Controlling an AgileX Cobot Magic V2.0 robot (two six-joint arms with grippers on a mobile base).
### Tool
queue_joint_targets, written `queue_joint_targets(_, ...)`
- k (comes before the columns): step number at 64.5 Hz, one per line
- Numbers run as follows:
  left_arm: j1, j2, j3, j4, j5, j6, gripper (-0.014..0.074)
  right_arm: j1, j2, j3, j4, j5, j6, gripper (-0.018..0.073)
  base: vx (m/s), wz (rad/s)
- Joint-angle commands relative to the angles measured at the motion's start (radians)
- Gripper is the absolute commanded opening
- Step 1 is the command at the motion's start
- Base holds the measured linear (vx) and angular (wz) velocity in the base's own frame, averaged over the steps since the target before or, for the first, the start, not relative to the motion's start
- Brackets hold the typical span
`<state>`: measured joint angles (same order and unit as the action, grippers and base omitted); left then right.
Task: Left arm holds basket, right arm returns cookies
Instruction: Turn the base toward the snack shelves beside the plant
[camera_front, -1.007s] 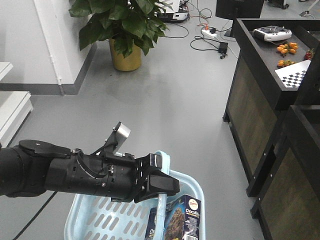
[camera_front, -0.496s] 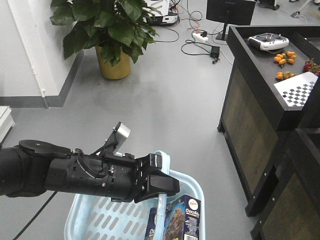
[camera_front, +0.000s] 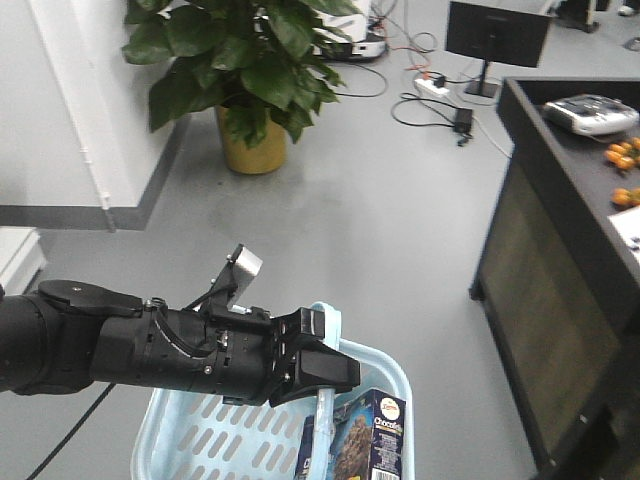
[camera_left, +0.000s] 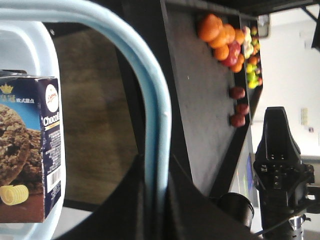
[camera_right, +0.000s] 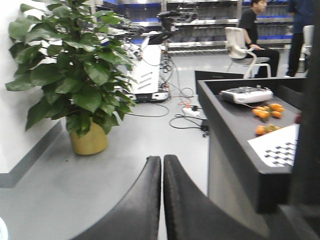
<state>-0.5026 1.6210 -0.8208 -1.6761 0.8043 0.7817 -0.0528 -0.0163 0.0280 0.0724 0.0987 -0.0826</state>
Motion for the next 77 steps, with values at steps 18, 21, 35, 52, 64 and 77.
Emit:
queue_joint_targets(18,-0.004,-0.05,-0.031,-0.099,0.059,-0.003,-0.0008,-0.006,-0.006,0.003,0.001,-0.081,-0.01,-0.0008,0.25,0.47)
queue_joint_targets(21,-0.004,-0.05,-0.031,-0.099,0.059,-0.003,-0.0008,-0.006,-0.006,0.003,0.001,-0.081,-0.01,-0.0008,0.25,0.52)
queue_joint_targets(35,-0.004,-0.05,-0.031,-0.099,0.059,-0.003,-0.0008,-0.006,-0.006,0.003,0.001,-0.081,-0.01,-0.0008,0.24,0.48)
queue_joint_targets(52,-0.004,-0.05,-0.031,-0.099,0.059,-0.003,-0.0008,-0.006,-0.006,0.003,0.001,-0.081,-0.01,-0.0008,0.22,0.42)
queue_joint_targets(64,-0.004,-0.05,-0.031,-0.099,0.059,-0.003,-0.0008,-0.006,-0.006,0.003,0.001,-0.081,-0.01,-0.0008,0.21,0.47)
queue_joint_targets(77,-0.004,-0.05,-0.031,-0.099,0.059,-0.003,-0.0008,-0.006,-0.006,0.003,0.001,-0.081,-0.01,-0.0008,0.2,0.62)
